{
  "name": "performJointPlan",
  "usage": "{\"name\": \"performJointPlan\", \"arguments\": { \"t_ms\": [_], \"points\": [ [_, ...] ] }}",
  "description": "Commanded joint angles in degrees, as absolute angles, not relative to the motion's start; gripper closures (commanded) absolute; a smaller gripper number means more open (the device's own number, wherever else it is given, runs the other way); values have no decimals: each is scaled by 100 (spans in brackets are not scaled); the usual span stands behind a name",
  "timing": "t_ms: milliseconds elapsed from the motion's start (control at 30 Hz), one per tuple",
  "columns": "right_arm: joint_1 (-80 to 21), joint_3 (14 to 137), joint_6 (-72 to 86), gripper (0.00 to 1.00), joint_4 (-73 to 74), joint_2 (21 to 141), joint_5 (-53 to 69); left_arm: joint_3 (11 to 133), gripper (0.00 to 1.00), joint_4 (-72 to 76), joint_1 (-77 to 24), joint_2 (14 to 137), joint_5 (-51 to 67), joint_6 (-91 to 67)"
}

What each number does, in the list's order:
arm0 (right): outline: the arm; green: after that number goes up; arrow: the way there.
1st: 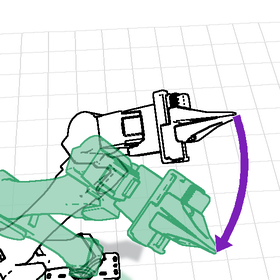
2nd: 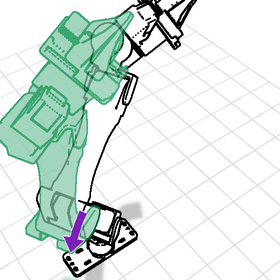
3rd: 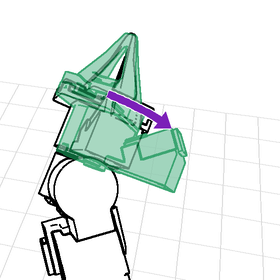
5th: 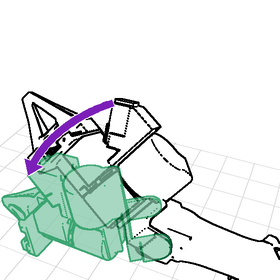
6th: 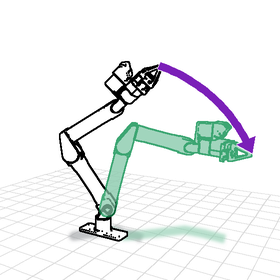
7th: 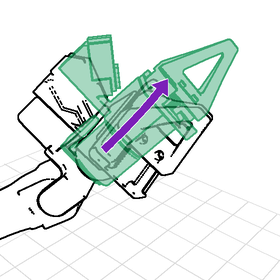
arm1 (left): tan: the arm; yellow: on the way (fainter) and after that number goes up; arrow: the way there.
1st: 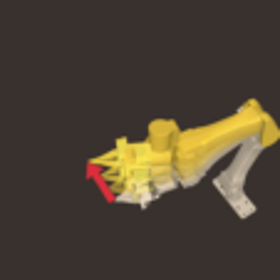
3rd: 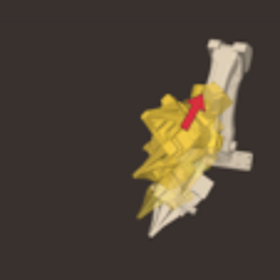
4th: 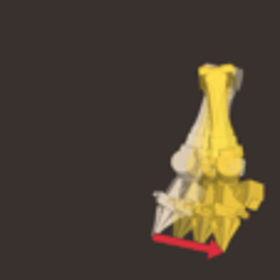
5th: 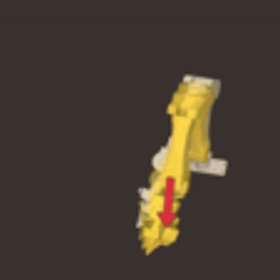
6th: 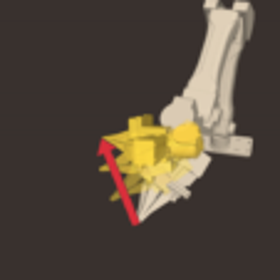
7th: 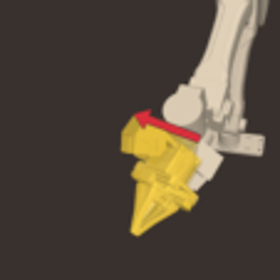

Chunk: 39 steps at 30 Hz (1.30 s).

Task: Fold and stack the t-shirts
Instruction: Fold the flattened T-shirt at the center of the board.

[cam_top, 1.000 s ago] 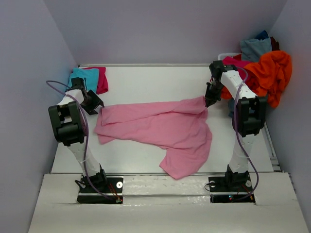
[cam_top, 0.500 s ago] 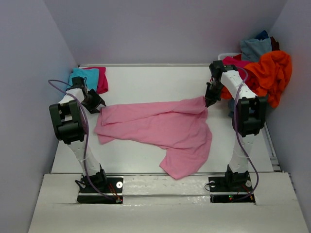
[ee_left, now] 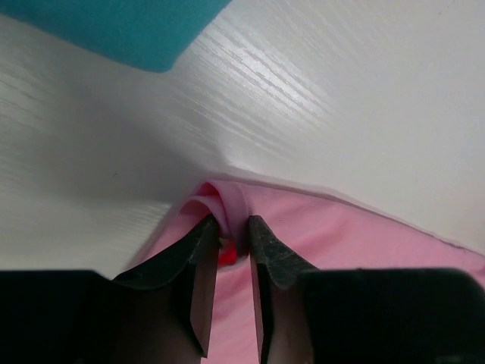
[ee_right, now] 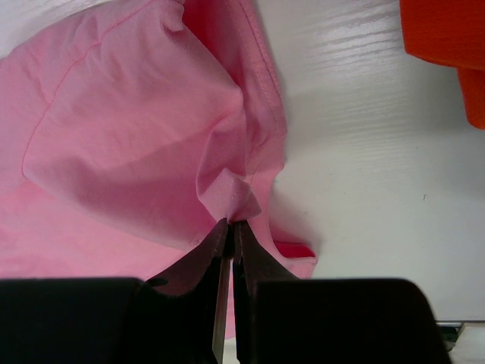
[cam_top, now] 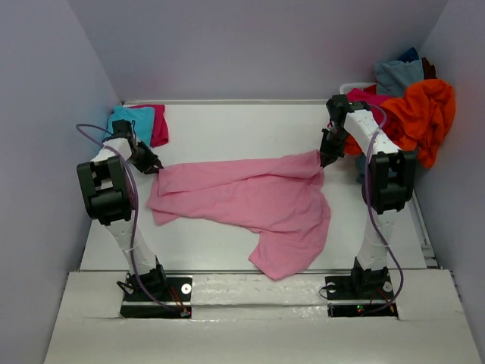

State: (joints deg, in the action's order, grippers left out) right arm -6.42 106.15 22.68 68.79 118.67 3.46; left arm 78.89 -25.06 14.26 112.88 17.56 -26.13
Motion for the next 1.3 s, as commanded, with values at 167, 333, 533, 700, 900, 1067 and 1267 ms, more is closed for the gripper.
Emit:
{"name": "performJointPlan", "arguments": {
  "t_ms": [167,333,533,700,900,1067,1267],
  "points": [
    [-606,10723,2215,89,6864,11804,396,8016,68,-2487,1441,11180,1828,-2549],
    [-606,10731,2206,89,6864,11795,404,8024,69,-2514,1441,11127,1680,-2549],
    [-606,10731,2206,89,6864,11804,413,8200,85,-2707,1441,11065,1187,-2645],
    [-606,10723,2197,89,6855,11821,431,8428,94,-2812,1441,11100,888,-2760],
    [-606,10688,2206,89,6812,11865,448,9034,94,-2883,1441,11425,1116,-2751],
    [-606,10626,2232,89,6671,11970,518,9536,94,-2909,1441,11900,1160,-2760],
    [-606,10854,2259,89,6487,12252,729,9896,93,-2918,1389,12331,1116,-2804]
  ]
}}
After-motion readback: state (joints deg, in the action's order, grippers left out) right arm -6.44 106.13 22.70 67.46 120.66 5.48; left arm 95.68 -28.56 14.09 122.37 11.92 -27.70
